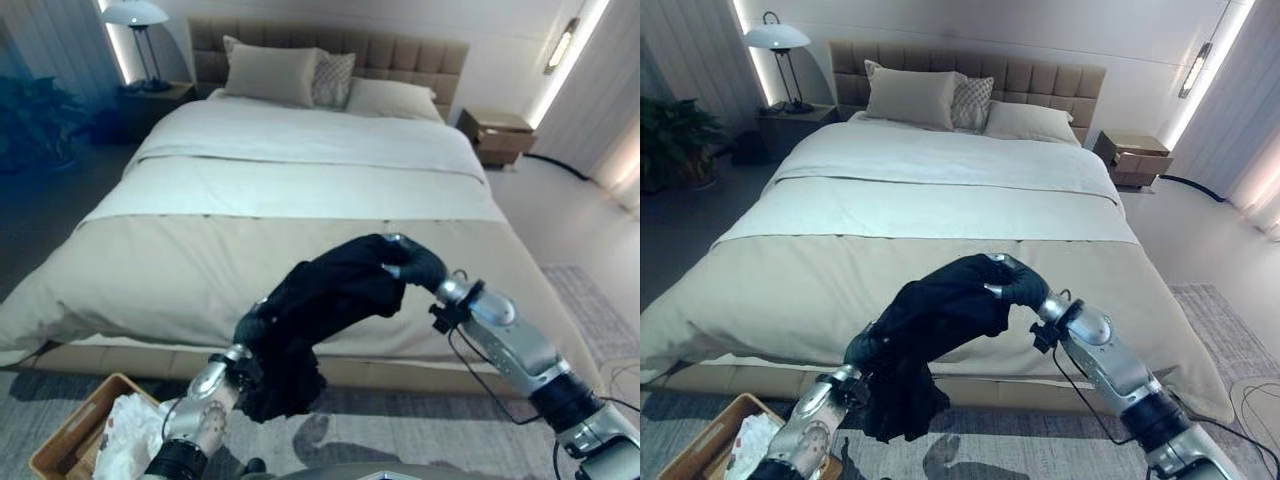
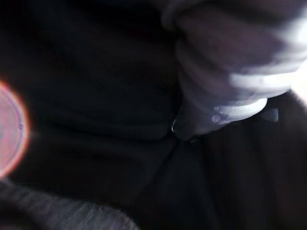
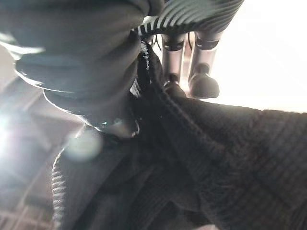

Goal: Pick up clothes into the bucket

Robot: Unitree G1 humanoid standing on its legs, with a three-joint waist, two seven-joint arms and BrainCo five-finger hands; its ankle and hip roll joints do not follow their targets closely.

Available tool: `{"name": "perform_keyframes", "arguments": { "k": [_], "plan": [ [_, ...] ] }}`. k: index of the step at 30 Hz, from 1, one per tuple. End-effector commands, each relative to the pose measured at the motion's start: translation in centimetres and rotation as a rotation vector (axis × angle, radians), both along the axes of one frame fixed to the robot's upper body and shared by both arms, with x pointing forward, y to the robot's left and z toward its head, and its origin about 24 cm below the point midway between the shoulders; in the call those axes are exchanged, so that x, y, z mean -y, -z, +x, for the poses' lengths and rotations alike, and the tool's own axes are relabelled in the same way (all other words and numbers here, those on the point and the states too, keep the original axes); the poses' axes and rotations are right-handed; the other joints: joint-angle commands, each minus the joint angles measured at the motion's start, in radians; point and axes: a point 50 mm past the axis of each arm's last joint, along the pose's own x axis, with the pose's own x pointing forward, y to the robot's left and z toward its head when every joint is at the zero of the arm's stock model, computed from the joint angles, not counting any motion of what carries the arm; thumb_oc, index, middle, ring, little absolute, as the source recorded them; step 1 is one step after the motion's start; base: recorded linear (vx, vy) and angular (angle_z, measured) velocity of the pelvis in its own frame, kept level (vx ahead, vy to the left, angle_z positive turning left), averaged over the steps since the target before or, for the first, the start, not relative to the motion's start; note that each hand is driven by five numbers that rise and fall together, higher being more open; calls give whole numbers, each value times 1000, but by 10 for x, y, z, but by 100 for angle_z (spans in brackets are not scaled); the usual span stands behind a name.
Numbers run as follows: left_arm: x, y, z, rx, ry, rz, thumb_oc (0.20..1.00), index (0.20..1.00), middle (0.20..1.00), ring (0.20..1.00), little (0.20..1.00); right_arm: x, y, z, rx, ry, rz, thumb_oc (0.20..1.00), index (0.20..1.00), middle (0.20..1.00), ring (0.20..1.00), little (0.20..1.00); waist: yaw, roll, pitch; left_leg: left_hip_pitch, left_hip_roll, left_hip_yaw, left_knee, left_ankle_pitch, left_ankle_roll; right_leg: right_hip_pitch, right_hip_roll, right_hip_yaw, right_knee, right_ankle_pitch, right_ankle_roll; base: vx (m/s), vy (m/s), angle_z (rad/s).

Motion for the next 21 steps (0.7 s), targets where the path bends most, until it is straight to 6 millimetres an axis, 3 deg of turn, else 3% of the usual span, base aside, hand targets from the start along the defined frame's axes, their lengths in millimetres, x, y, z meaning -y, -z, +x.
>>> {"name": "perform_keyframes", "arguments": {
  "k": [1, 2, 3, 4, 5, 11, 17, 21],
  "plan": [
    [-29, -32, 11, 147, -126, -76, 200, 200, 200, 200, 200, 17, -37, 15, 191, 142, 144, 200, 200, 200, 200, 200, 32, -53, 1, 6, -2, 27, 124, -131, 24, -56, -34, -28, 51, 39, -3, -6, -8, 6],
    [-28, -33, 10, 152, -133, -93, 200, 200, 200, 200, 200, 19, -33, 14, 179, 158, 153, 200, 200, 200, 200, 200, 35, -53, 3, 4, -3, 24, 125, -131, 24, -56, -34, -31, 51, 38, -4, 3, -6, 8],
    [-27, -35, 10, 162, -144, -118, 200, 200, 200, 200, 200, 21, -29, 14, 166, 179, 158, 278, 278, 278, 278, 278, 37, -53, 3, 4, -3, 21, 124, -130, 25, -55, -34, -33, 51, 38, -4, 3, -4, 8],
    [-27, -35, 10, 162, -144, -118, 200, 200, 200, 200, 200, 21, -29, 13, 165, 179, 158, 514, 514, 514, 514, 514, 36, -53, 3, 4, -3, 21, 124, -131, 25, -54, -34, -33, 51, 38, -4, 10, -2, 8],
    [-25, -40, 9, 183, -151, -156, 200, 200, 200, 200, 200, 24, -21, 12, 146, 219, 156, 1000, 1000, 1000, 1000, 1000, 40, -52, 5, 2, -5, 15, 126, -131, 26, -52, -34, -39, 51, 35, -4, 6, -1, 6],
    [-23, -52, 11, 235, -159, -173, 200, 200, 200, 200, 200, 27, -5, 13, 115, 272, 79, 1000, 1000, 1000, 1000, 1000, 46, -51, 11, -5, -9, 8, 130, -130, 26, -49, -34, -44, 52, 34, -7, -6, 0, 8],
    [-25, -62, 14, 266, -207, -172, 200, 200, 200, 200, 200, 23, 15, 21, 185, 290, -378, 1000, 1000, 1000, 1000, 1000, 51, -45, 19, -4, -13, 3, 133, -133, 28, -46, -37, -44, 56, 30, -7, -4, 2, 3],
    [-23, -62, 14, 260, -218, -184, 200, 200, 200, 200, 200, 19, 25, 24, 176, 307, -486, 1000, 1000, 1000, 1000, 1000, 52, -43, 17, -11, -17, -4, 132, -124, 32, -52, -42, -47, 57, 33, -8, -16, 9, 0]
  ]
}}
